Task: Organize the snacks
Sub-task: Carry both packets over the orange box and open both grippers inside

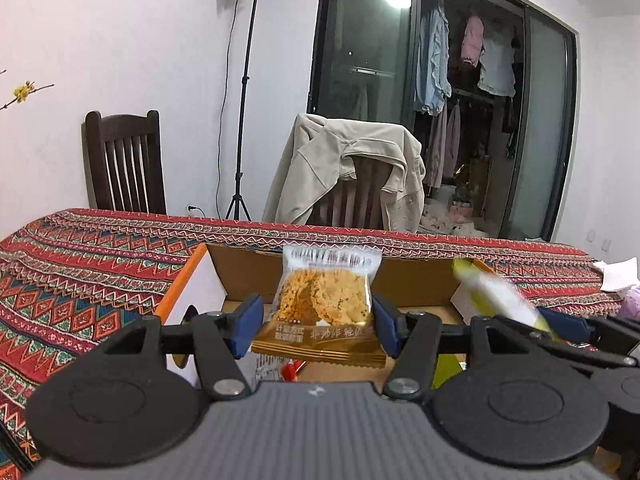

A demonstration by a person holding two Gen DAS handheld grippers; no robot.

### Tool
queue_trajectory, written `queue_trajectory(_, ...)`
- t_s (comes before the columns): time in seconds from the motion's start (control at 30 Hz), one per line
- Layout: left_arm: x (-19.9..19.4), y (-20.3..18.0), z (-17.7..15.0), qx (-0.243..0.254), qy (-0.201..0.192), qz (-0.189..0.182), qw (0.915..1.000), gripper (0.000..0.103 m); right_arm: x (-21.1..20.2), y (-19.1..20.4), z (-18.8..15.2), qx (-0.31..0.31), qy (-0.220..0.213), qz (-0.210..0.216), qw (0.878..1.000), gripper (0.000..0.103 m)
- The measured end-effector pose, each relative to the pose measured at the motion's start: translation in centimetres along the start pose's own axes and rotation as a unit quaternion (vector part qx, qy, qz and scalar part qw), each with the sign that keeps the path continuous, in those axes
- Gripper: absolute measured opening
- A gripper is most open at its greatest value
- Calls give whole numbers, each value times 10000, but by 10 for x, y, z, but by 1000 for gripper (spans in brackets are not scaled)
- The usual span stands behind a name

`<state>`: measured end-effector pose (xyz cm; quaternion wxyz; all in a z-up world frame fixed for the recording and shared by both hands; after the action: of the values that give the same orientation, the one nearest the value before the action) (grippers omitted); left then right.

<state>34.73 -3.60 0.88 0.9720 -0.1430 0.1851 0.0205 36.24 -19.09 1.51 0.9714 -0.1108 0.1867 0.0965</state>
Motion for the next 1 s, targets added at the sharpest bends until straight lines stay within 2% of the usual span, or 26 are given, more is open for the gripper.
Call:
queue_trajectory(0.03, 0, 2, -1, -59, 6, -48, 10000, 75, 0, 0, 0, 9, 31, 0, 10000, 43)
queue_trajectory(0.07, -1, 3, 0, -110, -10, -71, 9999, 80, 0, -1, -2, 26, 76, 0, 10000, 55)
queue_trajectory(0.1, -3, 5, 0, -143, -38, -65, 9999, 84, -1, -2, -3, 64, 93, 5, 9999, 62)
queue_trajectory(0.13, -4, 7, 0, -161, -56, -45, 9998, 88, -2, -2, -3, 89, 91, 9, 9999, 78)
queue_trajectory(0.17, -5, 9, 1, -194, -80, -3, 9998, 101, -3, -3, -3, 117, 81, 16, 9999, 91)
queue_trajectory(0.23, -9, 13, 4, -277, -200, 95, 9994, 103, -7, -3, -5, 166, 79, 47, 9998, 102)
queue_trajectory(0.7, -22, 11, 11, -199, -269, 147, 9993, 103, -22, -6, 0, 279, 76, -5, 9996, 103)
queue_trajectory(0.87, -44, 8, 24, -427, -329, -136, 9985, 103, -40, -9, 9, 288, -25, -30, 9996, 103)
queue_trajectory(1.0, -69, 4, 39, -448, -447, -172, 9978, 103, -61, -12, 21, 301, -102, -39, 9995, 103)
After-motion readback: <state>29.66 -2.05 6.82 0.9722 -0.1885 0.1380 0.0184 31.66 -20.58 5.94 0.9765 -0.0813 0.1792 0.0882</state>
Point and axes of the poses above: each gripper's, at about its wrist camera, not at the fingertips, and x roughly the way its jaws point, y to its left, z to its top, the point moved 7 cm from there along x, roughly the way its jaws point, and after that the axes turned 11 degrees about -x, right-handed, at the moved point
